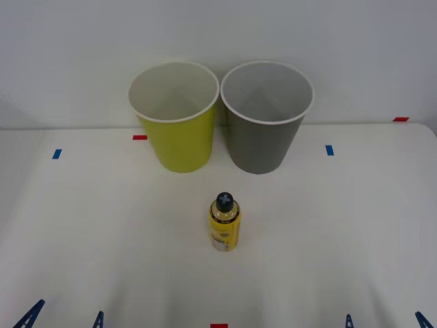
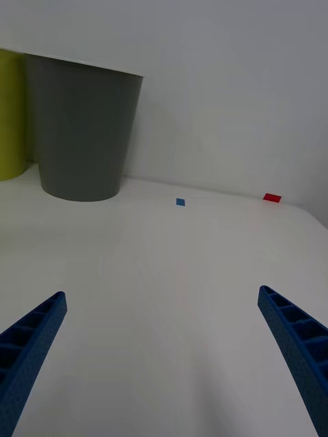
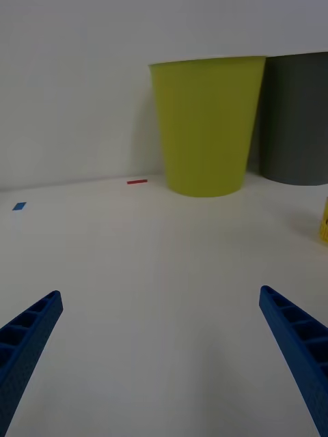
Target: Put cans in the gray bin and PET bottles in the light green bin.
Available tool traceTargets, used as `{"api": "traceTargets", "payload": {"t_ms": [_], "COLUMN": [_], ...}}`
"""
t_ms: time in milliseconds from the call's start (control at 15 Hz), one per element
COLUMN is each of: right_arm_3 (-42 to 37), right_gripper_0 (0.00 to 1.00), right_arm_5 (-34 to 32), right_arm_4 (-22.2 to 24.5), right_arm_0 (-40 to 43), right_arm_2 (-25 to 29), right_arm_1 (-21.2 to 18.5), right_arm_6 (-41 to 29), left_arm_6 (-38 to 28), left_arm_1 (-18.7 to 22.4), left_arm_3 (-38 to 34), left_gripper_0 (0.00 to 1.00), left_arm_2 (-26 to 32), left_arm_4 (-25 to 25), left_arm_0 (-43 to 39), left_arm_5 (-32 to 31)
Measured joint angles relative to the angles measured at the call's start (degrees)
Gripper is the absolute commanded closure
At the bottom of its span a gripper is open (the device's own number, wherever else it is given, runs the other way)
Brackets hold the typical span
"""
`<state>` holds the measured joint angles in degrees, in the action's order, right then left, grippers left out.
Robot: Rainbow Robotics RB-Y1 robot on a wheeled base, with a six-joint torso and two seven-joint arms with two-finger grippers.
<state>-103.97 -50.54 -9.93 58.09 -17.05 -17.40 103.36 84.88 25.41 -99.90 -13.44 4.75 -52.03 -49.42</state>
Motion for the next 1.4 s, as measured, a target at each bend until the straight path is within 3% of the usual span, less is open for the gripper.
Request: {"api": "traceTargets", "payload": {"t_ms": [267, 733, 1400], "right_arm_3": [0.0, 0.0, 0.0], "right_gripper_0": [0.03, 0.03, 0.03], "right_arm_5": [0.0, 0.0, 0.0], "right_arm_4": [0.0, 0.0, 0.0], "right_arm_0": [0.0, 0.0, 0.0], "right_arm_2": [0.0, 0.0, 0.0], "right_arm_1": [0.0, 0.0, 0.0], "right_arm_6": [0.0, 0.0, 0.0], "left_arm_6": [0.67, 2.24, 5.69], "left_arm_1": [7.49, 12.98, 13.48], "left_arm_3": [3.08, 5.48, 5.57], "left_gripper_0": [0.0, 0.0, 0.0], "left_arm_2": [-6.35, -21.11, -27.58], "left_arm_4": [2.03, 10.47, 11.59], "left_arm_0": [11.24, 25.21, 35.23], "left_arm_5": [0.14, 0.19, 6.96]}}
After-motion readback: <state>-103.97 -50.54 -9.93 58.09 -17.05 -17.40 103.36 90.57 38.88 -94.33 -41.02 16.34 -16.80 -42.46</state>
